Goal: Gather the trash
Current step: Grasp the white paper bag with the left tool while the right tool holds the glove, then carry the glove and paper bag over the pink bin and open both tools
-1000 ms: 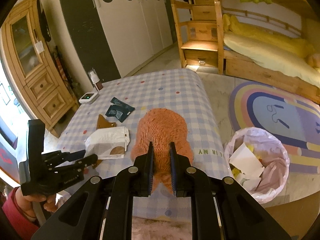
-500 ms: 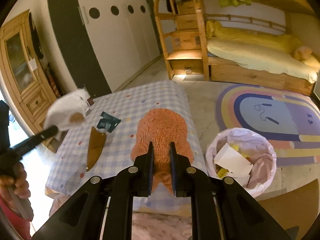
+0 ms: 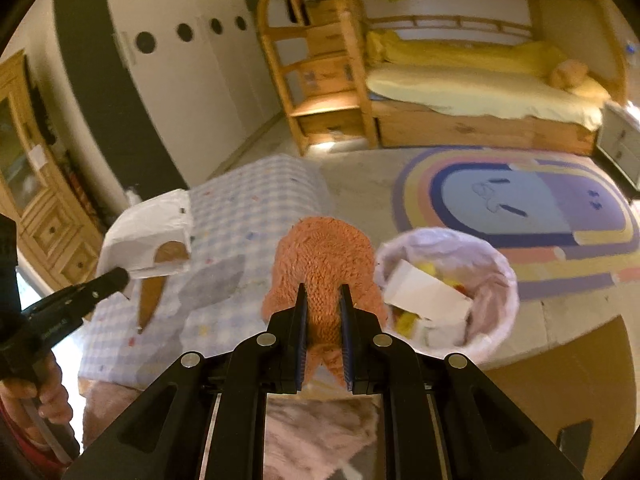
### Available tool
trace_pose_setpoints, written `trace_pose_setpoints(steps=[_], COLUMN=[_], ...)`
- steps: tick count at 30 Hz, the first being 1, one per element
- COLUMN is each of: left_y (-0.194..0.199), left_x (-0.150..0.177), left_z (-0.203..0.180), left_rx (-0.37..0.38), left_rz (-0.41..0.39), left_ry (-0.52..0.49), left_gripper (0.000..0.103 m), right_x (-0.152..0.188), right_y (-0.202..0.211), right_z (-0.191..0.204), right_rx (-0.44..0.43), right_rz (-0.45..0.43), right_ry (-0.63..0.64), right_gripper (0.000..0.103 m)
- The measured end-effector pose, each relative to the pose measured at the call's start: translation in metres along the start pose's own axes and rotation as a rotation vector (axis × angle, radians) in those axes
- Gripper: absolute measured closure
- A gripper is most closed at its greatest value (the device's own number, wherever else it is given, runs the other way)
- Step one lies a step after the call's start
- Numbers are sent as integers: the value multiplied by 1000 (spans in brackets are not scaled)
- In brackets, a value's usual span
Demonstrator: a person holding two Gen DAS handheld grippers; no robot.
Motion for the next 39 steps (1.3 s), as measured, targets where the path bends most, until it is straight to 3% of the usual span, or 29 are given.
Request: trace_pose_setpoints(steps=[7, 17, 18, 21, 23, 36, 38, 39], left_y=[-51, -93, -96, -104, -109, -152, -154, -156], left_x=[-17, -34, -35, -37, -39, -47, -53, -57], left_z=[-60, -87, -87, -87, -88, -133, -137, -139], left_rx=[81, 117, 119, 117, 123, 166, 167, 170], left_rz=[37, 66, 70, 81, 90, 149, 142, 137], left_ry=[-104, -126, -124, -124, -125, -204, -205, -202], left_gripper=[97, 97, 97, 97, 97, 96, 89, 80], right_x=[-3, -29, -31, -36, -39, -48, -51, -52], right_y=[1, -49, -53, -68, -70, -18, -10, -8], right_z=[-52, -98, -101, -112, -112, -128, -130, -131], right_rx=[103, 181, 179, 186, 183, 154, 155, 153], right_rz=[-8, 22, 25, 34, 29, -92, -109, -115], right_ry=[-81, -138, -141, -156, -166, -233, -239, -241], right_gripper=[88, 85, 82, 53, 52, 51, 51, 51])
Point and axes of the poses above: each gripper's, at about its wrist camera, not at the fingertips, and y roughly against the way its jaws point, z to its left, x to its underside, the point moved 5 cm from there along -y, roughly the way its jaws point, and after that the axes turned 12 degrees about -y, right-handed, at the moved point
